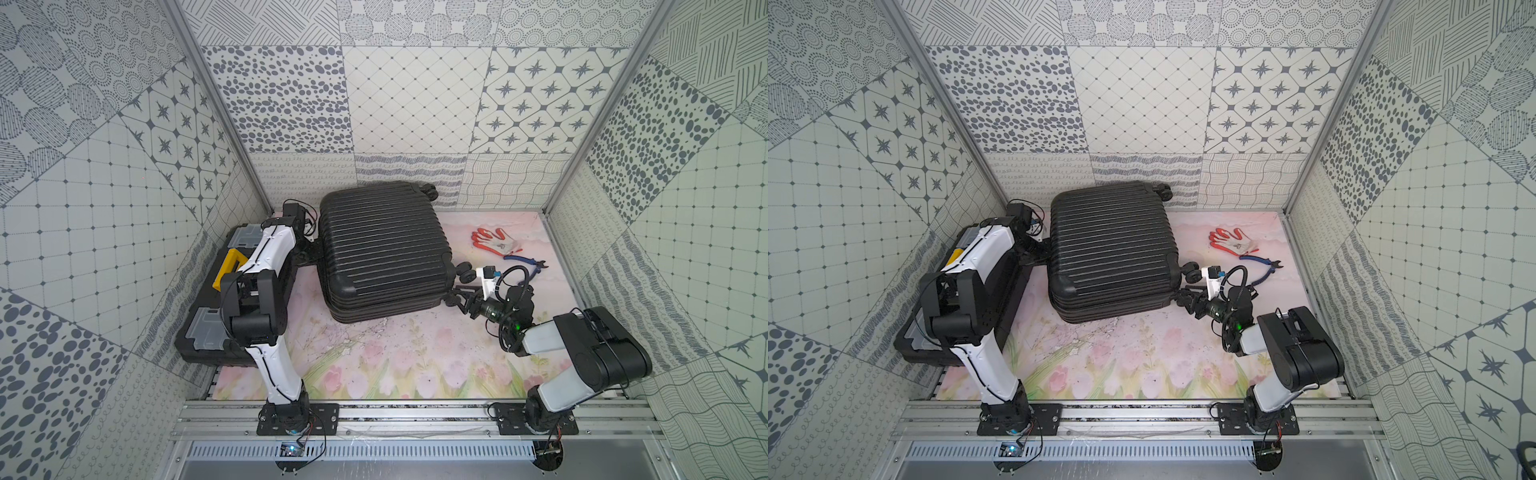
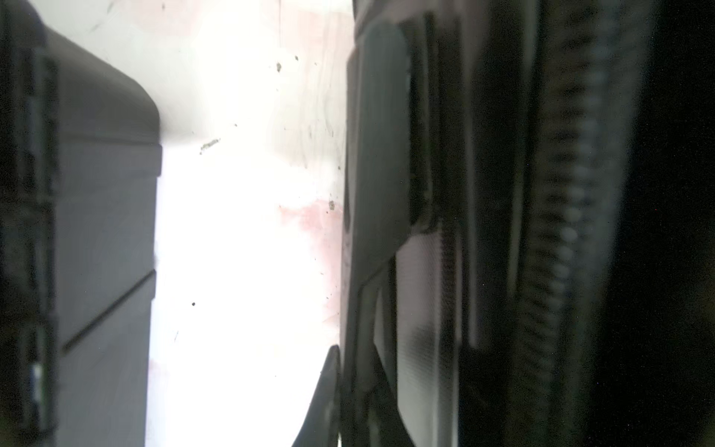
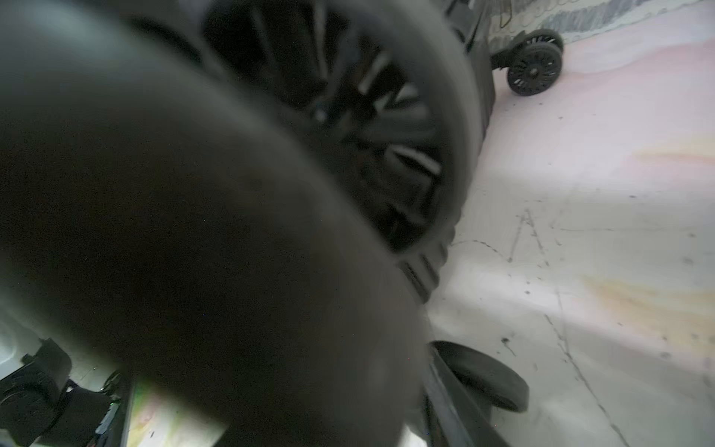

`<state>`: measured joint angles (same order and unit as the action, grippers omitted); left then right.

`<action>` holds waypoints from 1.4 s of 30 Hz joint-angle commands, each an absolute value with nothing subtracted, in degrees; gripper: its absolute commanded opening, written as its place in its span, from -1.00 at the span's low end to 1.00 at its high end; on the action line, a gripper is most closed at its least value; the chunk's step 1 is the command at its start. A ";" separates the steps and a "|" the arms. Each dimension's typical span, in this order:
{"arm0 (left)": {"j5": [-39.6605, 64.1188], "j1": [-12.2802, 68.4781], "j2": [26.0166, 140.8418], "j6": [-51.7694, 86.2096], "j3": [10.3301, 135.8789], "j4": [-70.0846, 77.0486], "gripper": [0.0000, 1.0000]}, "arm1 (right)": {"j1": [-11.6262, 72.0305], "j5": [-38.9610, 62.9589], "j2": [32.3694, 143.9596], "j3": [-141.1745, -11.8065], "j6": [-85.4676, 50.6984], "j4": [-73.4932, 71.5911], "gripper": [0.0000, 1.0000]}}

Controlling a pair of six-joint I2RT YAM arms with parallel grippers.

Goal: Close the suitcase zippers
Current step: Zip the zipper on the suitcase.

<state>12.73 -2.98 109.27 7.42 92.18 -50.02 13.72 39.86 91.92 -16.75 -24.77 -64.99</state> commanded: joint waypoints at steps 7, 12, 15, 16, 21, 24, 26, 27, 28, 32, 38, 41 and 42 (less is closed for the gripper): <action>17.99 -3.87 112.91 2.57 98.40 -51.62 -1.00 | 14.50 46.91 95.51 -19.74 -25.31 -74.09 0.03; 19.55 -3.88 113.88 4.00 97.82 -51.28 -1.00 | 14.59 49.15 97.31 -19.98 -26.54 -75.40 -0.04; 19.91 -3.87 114.27 4.09 97.82 -51.50 -1.00 | 14.59 49.43 98.40 -19.16 -26.63 -76.31 -0.08; 20.03 -3.82 114.34 3.98 97.82 -51.65 -1.00 | 14.67 49.62 98.69 -19.38 -26.59 -76.22 -0.10; 20.08 -3.86 114.79 3.39 97.71 -52.03 -1.00 | 14.84 50.89 99.78 -21.38 -26.90 -75.81 -0.22; 19.99 -3.80 114.87 3.09 97.47 -52.08 -1.00 | 14.77 50.70 99.28 -21.17 -26.50 -75.33 -0.26; 20.03 -3.85 114.95 3.09 97.21 -52.08 -1.00 | 14.66 50.72 99.05 -21.62 -26.37 -74.71 -0.33; 20.20 -3.89 114.99 3.26 97.14 -52.07 -1.00 | 14.68 50.71 99.05 -21.81 -26.37 -74.46 -0.35; 20.51 -3.87 115.05 3.48 96.99 -51.97 -1.00 | 14.68 50.73 99.11 -21.80 -26.37 -74.44 -0.39; 20.84 -3.87 114.87 3.81 96.42 -51.51 -1.00 | 14.63 50.80 99.41 -21.97 -26.90 -74.79 -0.56; 19.98 -3.87 114.70 4.68 96.12 -51.42 -1.00 | 14.41 51.21 96.09 -21.79 -23.99 -69.03 -0.93; 17.42 -3.87 114.44 6.31 95.73 -51.27 -1.00 | 14.58 51.03 93.14 -21.47 -20.29 -62.77 -1.00; 16.10 -3.88 114.36 7.01 95.56 -51.16 -1.00 | 14.67 50.89 92.40 -21.12 -20.07 -62.11 -1.00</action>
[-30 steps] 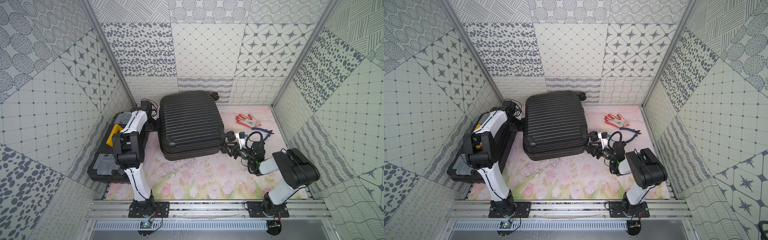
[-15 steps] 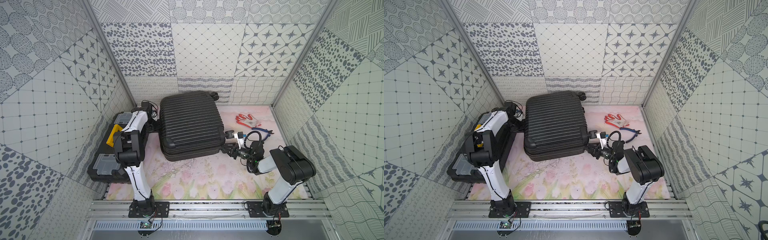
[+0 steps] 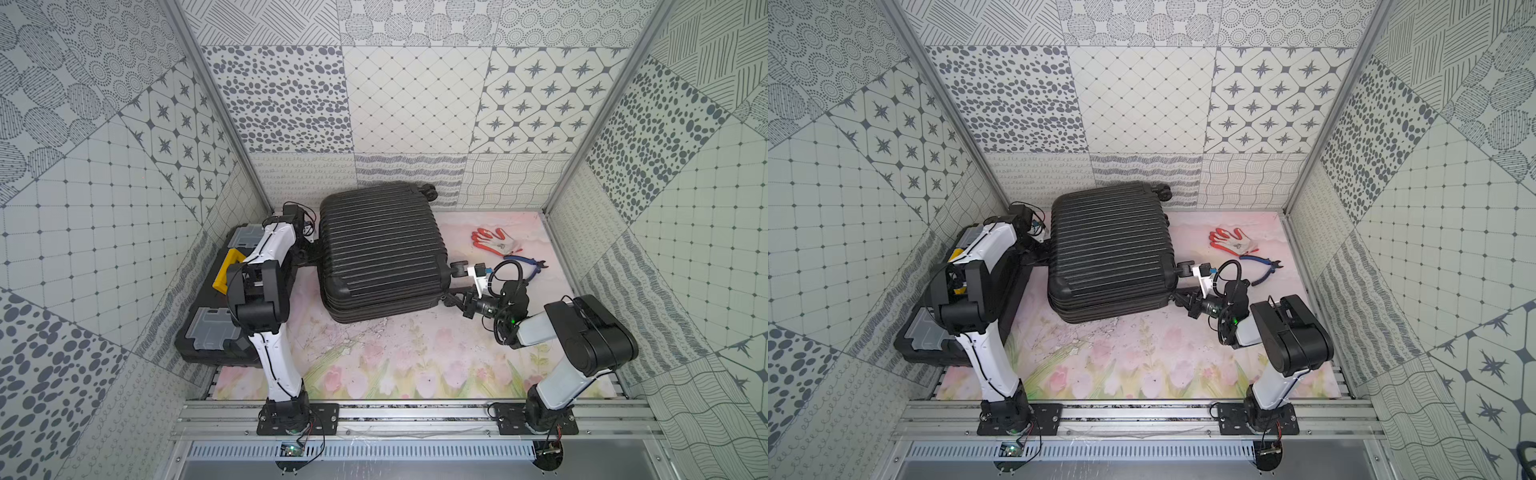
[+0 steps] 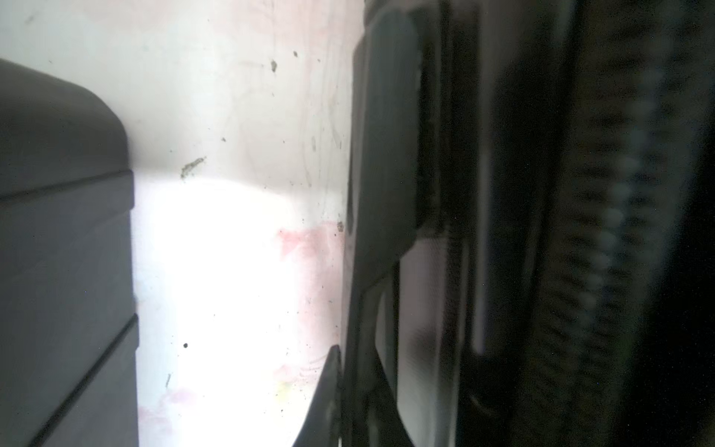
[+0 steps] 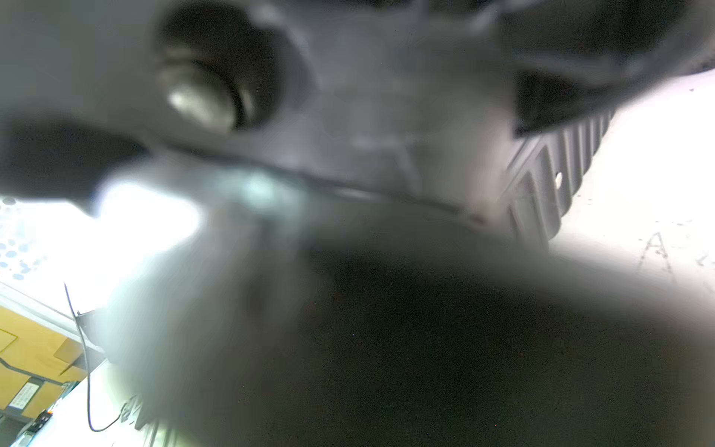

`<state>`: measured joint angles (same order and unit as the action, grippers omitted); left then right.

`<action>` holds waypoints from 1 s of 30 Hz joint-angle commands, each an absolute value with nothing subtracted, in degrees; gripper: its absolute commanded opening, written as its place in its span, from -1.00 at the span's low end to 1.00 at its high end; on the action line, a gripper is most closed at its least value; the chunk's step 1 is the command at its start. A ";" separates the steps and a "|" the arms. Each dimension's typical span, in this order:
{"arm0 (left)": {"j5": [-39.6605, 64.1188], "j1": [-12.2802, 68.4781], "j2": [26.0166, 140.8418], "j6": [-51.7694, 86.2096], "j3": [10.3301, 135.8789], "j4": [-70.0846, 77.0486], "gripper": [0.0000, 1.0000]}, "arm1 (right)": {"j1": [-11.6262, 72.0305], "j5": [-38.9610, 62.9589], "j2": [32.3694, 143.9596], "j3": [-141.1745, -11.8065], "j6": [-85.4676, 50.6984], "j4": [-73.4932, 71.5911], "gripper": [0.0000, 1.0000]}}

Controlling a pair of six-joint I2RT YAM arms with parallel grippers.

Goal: Close the suitcase zippers
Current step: Zip the zipper on the suitcase.

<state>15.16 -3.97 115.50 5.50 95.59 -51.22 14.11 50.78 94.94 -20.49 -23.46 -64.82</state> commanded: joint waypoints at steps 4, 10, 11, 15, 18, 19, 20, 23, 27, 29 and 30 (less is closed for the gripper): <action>14.11 -3.87 113.85 11.03 94.41 -49.77 -1.00 | 15.84 48.67 87.03 -19.59 -14.28 -52.29 -1.00; 6.11 -3.80 112.85 16.33 92.70 -48.97 -1.00 | 20.84 40.09 76.63 -15.89 -6.94 -38.42 -1.00; 6.10 -3.83 112.66 16.94 92.40 -48.82 -1.00 | 21.19 39.26 75.39 -15.14 -6.58 -37.64 -1.00; 7.81 -3.79 113.11 19.88 91.72 -48.25 -1.00 | 25.67 35.38 69.93 -15.10 -2.89 -29.52 -1.00; 8.89 -3.84 112.88 22.46 90.57 -47.14 -1.00 | 29.94 31.65 65.30 -16.11 -0.12 -23.00 -1.00; 8.80 -3.78 112.64 23.13 90.20 -46.58 -1.00 | 30.92 30.43 63.34 -16.09 0.32 -21.06 -1.00; 8.23 -3.83 112.51 23.82 90.06 -46.43 -1.00 | 31.42 29.71 61.35 -15.84 0.69 -19.71 -1.00; 7.33 -3.89 112.84 25.31 90.00 -46.19 -1.00 | 34.90 27.26 57.60 -16.46 2.51 -14.71 -1.00; 9.05 -3.78 113.20 26.86 89.96 -45.67 -1.00 | 39.60 25.23 59.04 -19.34 5.87 -10.74 -1.00; 9.15 -3.83 113.20 27.36 89.82 -45.53 -1.00 | 40.44 25.02 58.80 -20.06 6.42 -10.04 -1.00; 9.23 -3.71 113.21 27.47 89.68 -45.61 -1.00 | 41.19 25.05 58.79 -20.85 6.96 -9.13 -1.00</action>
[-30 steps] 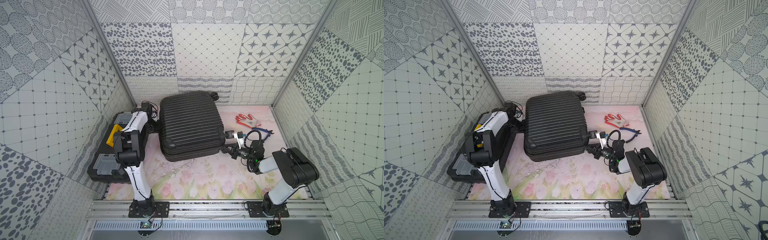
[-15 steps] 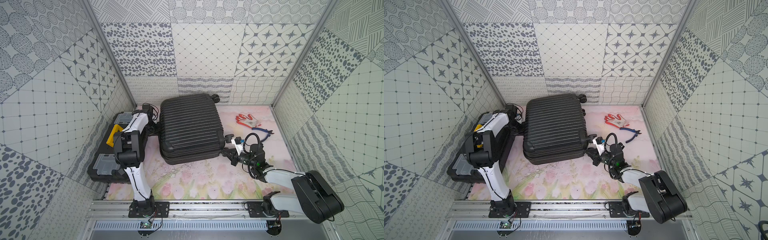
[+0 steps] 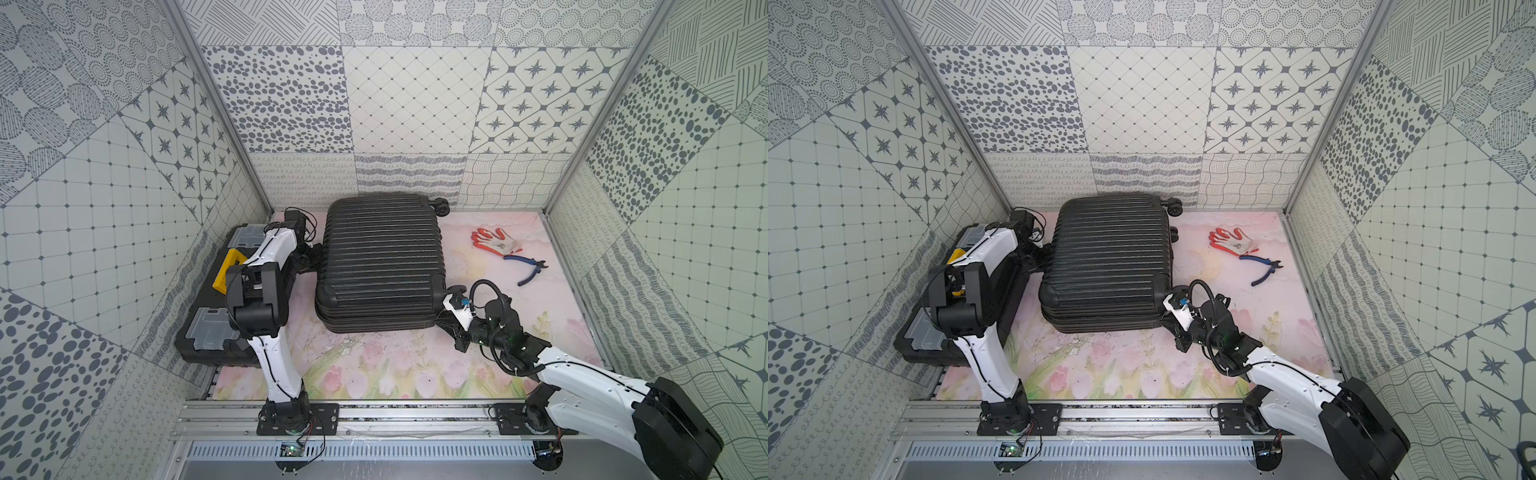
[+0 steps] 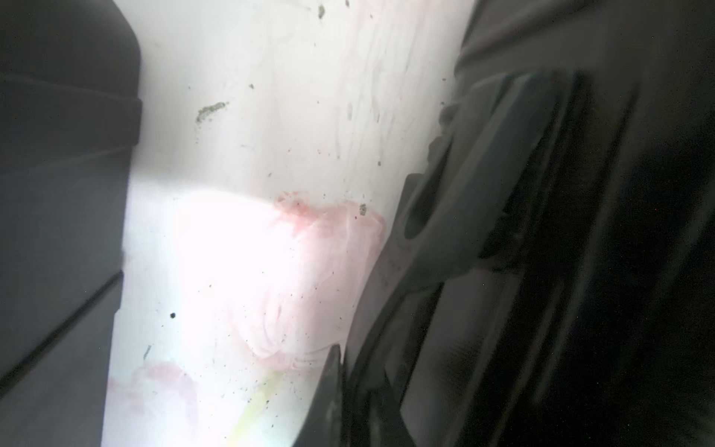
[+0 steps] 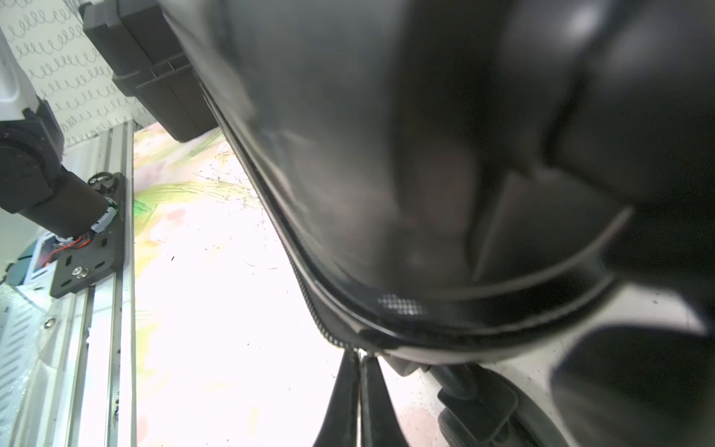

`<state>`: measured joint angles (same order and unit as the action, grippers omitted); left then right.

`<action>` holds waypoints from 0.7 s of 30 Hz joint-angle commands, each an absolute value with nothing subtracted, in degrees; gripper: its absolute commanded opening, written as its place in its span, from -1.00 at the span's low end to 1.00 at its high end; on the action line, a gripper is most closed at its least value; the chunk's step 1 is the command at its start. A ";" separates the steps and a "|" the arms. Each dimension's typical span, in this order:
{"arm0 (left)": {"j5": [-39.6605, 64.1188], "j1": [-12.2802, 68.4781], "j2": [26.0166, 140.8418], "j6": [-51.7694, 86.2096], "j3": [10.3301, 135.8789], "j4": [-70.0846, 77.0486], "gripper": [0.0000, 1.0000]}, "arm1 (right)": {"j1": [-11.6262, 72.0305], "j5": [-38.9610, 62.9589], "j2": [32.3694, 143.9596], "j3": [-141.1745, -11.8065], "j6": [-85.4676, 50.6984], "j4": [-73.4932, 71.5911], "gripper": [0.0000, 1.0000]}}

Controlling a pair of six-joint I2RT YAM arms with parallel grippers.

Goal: Close the suitcase zippers
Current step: Zip the zipper on the suitcase.

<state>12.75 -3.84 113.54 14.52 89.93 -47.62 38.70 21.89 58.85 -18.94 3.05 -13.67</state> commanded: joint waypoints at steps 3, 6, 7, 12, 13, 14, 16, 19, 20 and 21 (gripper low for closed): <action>8.88 -3.55 113.03 27.59 88.98 -45.63 -1.00 | 45.13 23.87 59.83 -23.91 9.30 -5.46 -1.00; 9.15 -3.32 112.52 27.67 87.67 -45.09 -1.00 | 48.22 22.44 61.27 -26.01 10.99 -4.04 -1.00; 9.29 -3.20 112.46 27.77 87.30 -45.02 -1.00 | 48.72 22.65 61.89 -26.69 11.24 -4.11 -1.00; 11.97 -2.21 110.64 29.39 84.11 -43.53 -1.00 | 50.12 22.59 65.76 -30.24 10.14 -5.19 -1.00; 12.18 -1.65 110.07 29.62 83.39 -43.41 -1.00 | 50.14 22.56 66.27 -30.66 9.26 -5.79 -1.00; 12.66 -1.09 109.34 30.22 82.52 -43.04 -1.00 | 50.23 22.50 66.81 -30.67 8.74 -6.04 -1.00; 14.34 -0.01 107.61 31.94 80.26 -41.73 -1.00 | 50.23 22.12 67.97 -32.97 8.18 -6.08 -1.00; 15.91 1.52 104.85 34.06 77.06 -40.22 -1.00 | 47.89 20.98 68.21 -32.77 5.69 -7.27 -1.00; 16.52 1.77 103.94 34.78 75.85 -39.54 -1.00 | 46.11 21.23 67.80 -32.39 4.21 -7.76 -1.00; 17.44 2.14 102.94 35.76 74.37 -38.57 -1.00 | 43.88 21.73 67.19 -31.98 2.49 -8.15 -1.00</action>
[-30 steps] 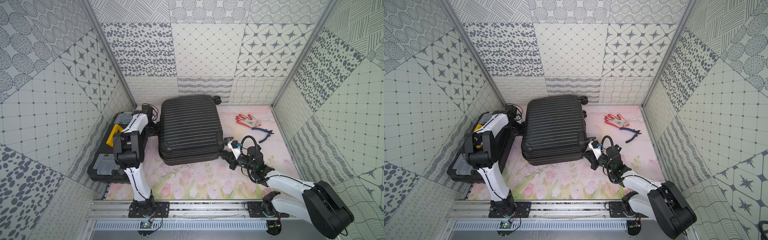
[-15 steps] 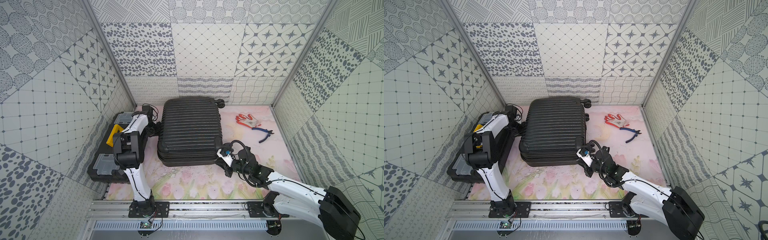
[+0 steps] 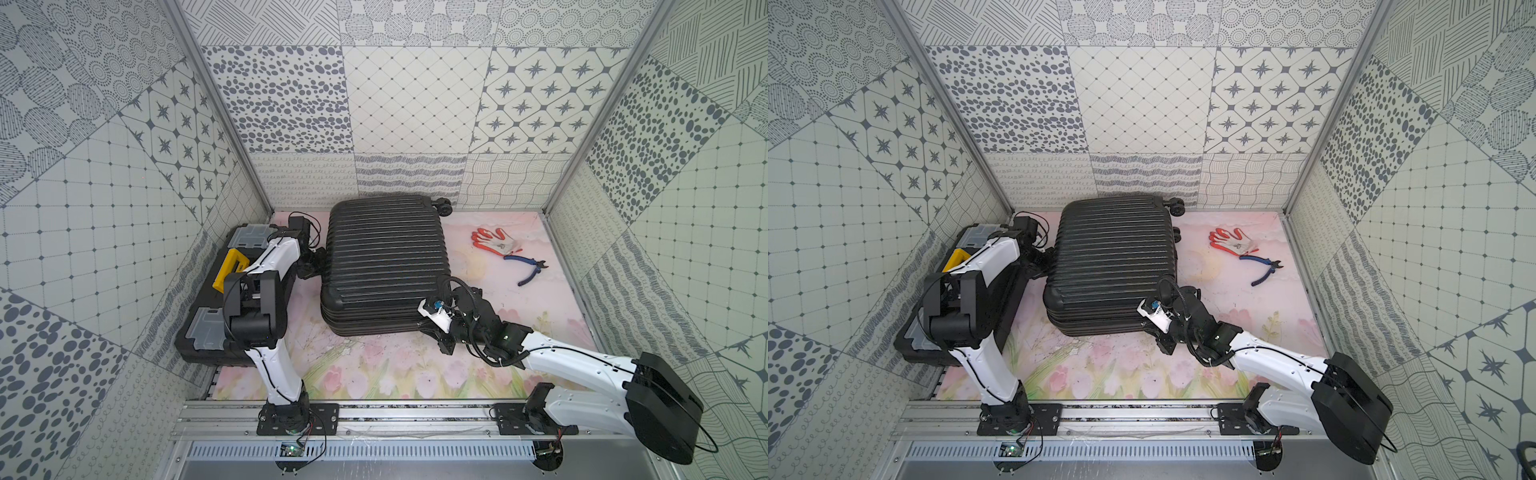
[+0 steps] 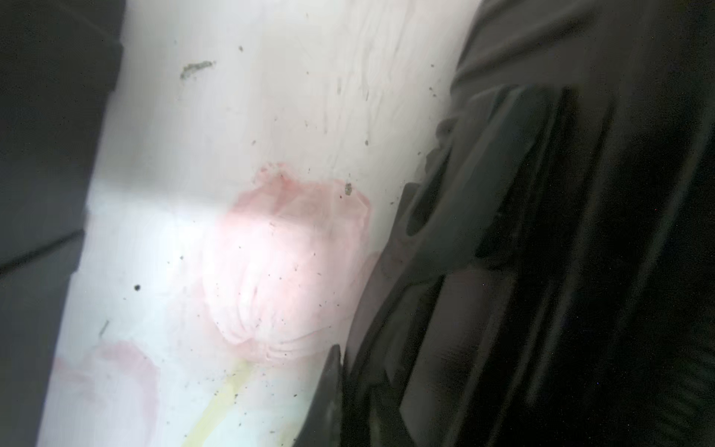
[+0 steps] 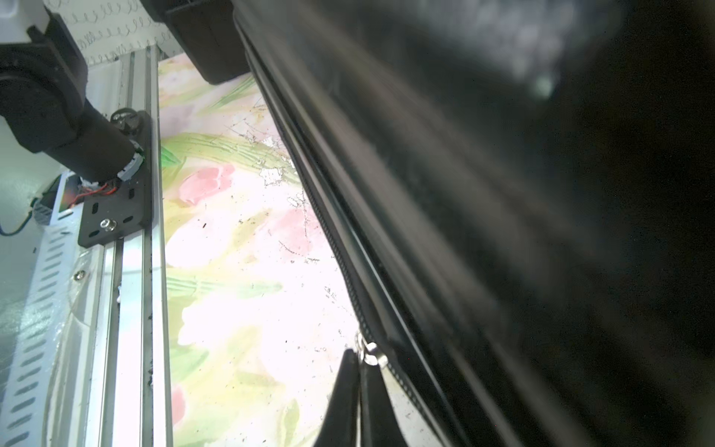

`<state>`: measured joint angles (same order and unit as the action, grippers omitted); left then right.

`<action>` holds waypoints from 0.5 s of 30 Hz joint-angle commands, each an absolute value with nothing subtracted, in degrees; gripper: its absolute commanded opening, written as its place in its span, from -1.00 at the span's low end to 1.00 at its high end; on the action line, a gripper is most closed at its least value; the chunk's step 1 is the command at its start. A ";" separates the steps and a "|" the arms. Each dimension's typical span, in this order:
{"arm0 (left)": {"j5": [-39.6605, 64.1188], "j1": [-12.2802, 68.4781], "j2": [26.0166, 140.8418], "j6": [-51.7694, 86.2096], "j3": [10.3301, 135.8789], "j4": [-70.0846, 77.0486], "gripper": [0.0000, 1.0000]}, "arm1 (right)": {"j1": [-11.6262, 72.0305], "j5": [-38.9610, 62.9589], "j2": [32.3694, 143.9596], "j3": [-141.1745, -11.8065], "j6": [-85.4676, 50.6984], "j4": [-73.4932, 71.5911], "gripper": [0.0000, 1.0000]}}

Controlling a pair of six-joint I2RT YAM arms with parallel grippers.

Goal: Close the suitcase zippers
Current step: Zip the zipper on the suitcase.

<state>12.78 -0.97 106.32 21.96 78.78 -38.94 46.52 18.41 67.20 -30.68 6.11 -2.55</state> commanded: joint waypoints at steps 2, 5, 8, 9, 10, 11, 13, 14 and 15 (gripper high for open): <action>18.53 2.97 101.47 36.85 72.18 -37.37 -1.00 | 42.02 22.02 66.56 -31.79 1.54 -7.91 -1.00; 20.04 4.71 100.09 38.38 69.48 -36.09 -1.00 | 42.01 23.18 67.10 -32.49 2.08 -7.26 -1.00; 21.37 6.25 98.50 40.26 67.25 -34.50 -1.00 | 42.35 24.01 66.90 -32.87 3.68 -6.09 -1.00; 21.92 6.65 97.92 40.96 66.61 -34.00 -1.00 | 42.83 24.17 66.72 -32.95 4.43 -5.77 -1.00; 22.39 7.06 97.33 41.77 66.03 -33.41 -1.00 | 43.75 23.77 66.55 -33.36 5.78 -4.38 -1.00; 22.82 7.52 96.84 42.48 65.40 -32.84 -1.00 | 44.56 23.48 66.67 -33.83 6.90 -3.36 -1.00; 23.55 8.72 95.67 44.28 64.26 -32.08 -1.00 | 45.98 23.46 67.23 -34.27 7.75 -3.07 -1.00; 23.71 9.27 95.08 45.29 63.62 -31.45 -1.00 | 46.38 23.54 67.40 -34.23 7.58 -3.60 -1.00; 23.88 9.77 94.32 46.86 62.82 -30.81 -1.00 | 46.99 23.63 67.61 -34.40 7.60 -4.24 -1.00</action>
<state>15.73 6.90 96.79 35.68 65.43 -32.05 44.97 20.34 67.24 -31.92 5.76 -0.60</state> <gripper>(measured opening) 0.090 0.047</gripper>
